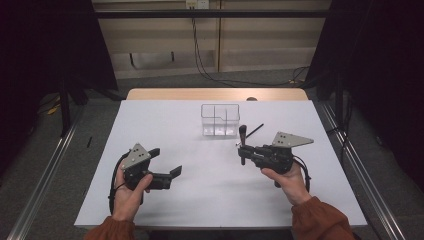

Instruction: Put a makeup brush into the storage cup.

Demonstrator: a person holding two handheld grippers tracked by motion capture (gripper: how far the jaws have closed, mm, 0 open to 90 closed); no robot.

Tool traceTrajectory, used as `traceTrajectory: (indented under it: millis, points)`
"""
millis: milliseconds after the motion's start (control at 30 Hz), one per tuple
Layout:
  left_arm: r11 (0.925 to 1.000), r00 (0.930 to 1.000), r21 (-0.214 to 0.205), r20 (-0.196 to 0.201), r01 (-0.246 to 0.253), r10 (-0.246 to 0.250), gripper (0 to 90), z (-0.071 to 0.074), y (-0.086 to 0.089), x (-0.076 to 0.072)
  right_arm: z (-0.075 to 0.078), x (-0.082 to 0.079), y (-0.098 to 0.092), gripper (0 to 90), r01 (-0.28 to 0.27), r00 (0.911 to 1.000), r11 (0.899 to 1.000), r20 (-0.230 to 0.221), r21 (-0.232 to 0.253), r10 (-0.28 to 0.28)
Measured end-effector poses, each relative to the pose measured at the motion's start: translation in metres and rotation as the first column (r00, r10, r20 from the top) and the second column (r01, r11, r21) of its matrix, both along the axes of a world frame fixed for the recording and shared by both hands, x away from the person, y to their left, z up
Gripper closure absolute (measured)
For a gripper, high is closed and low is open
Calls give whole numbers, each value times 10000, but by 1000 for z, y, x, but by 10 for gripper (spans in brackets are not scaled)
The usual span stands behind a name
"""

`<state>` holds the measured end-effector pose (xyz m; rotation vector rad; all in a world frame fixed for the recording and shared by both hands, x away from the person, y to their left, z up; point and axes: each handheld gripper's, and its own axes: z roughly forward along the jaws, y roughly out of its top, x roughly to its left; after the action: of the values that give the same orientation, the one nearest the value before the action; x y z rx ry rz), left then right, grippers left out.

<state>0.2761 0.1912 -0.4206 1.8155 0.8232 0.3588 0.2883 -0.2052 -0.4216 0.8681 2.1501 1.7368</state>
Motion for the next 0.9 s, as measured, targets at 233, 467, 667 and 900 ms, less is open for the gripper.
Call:
traceTrajectory:
  millis: [233,467,667,900]
  points:
    - [9985,9992,-454,238,-300,311,31,-6,13,-6,4,11,4,803,257,9996,9997,96,-27,-257]
    - [9969,9961,-475,589,-629,656,32,-11,26,-9,12,25,4,802,541,9982,9985,277,-53,-539]
    - [9981,9964,-402,701,-458,485,23,-13,31,-13,29,39,0,802,772,9954,9970,565,32,-773]
    - [9990,9951,-284,919,-338,363,22,-15,28,-15,36,53,1,802,935,9929,9956,740,5,-933]
